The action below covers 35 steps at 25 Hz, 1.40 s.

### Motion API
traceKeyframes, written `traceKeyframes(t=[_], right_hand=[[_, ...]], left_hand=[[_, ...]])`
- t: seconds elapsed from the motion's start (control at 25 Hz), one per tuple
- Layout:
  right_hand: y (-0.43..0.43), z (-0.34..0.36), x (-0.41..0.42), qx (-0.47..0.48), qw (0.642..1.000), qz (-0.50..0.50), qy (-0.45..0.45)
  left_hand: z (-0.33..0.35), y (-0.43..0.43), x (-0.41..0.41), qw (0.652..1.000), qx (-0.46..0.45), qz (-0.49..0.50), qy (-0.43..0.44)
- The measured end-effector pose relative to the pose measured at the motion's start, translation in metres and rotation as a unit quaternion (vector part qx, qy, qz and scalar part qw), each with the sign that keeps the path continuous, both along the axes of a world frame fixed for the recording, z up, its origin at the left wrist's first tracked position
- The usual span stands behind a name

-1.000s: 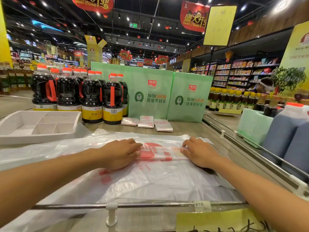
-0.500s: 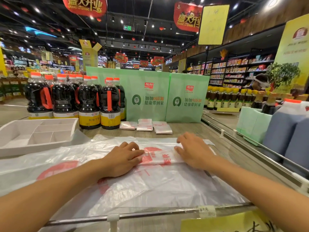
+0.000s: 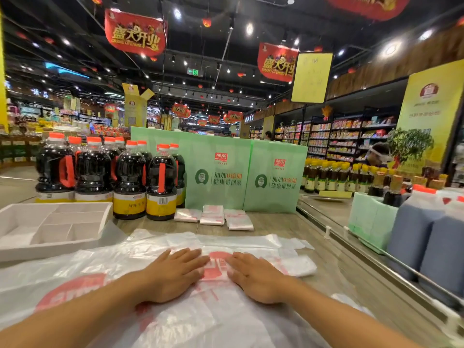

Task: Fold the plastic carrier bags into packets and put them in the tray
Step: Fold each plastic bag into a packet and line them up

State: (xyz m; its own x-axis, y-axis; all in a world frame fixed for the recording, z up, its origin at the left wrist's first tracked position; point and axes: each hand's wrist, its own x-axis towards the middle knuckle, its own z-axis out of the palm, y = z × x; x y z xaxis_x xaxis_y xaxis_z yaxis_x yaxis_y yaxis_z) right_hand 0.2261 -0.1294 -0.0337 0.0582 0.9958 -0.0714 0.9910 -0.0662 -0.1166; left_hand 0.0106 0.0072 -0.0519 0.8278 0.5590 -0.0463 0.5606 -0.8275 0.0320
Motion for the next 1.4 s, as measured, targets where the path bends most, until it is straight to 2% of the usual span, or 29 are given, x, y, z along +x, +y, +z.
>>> traceKeyframes(t=[0.28,0.64,0.84,1.4], right_hand=[[-0.001,-0.002,0.031,-0.062,0.996,-0.059,-0.019],[-0.020,0.004,0.076,-0.098,0.987,-0.128,-0.022],[-0.032,0.005,0.092,-0.093,0.983,-0.156,-0.015],[-0.041,-0.001,0.104,-0.099,0.975,-0.192,-0.054]], left_hand=[[0.008,0.006,-0.023,0.997,0.001,0.019,0.078],[0.018,0.018,-0.045,0.993,-0.063,0.067,0.081],[0.025,0.018,-0.053,0.991,-0.067,0.036,0.113],[0.023,0.030,-0.081,0.989,-0.096,0.078,0.082]])
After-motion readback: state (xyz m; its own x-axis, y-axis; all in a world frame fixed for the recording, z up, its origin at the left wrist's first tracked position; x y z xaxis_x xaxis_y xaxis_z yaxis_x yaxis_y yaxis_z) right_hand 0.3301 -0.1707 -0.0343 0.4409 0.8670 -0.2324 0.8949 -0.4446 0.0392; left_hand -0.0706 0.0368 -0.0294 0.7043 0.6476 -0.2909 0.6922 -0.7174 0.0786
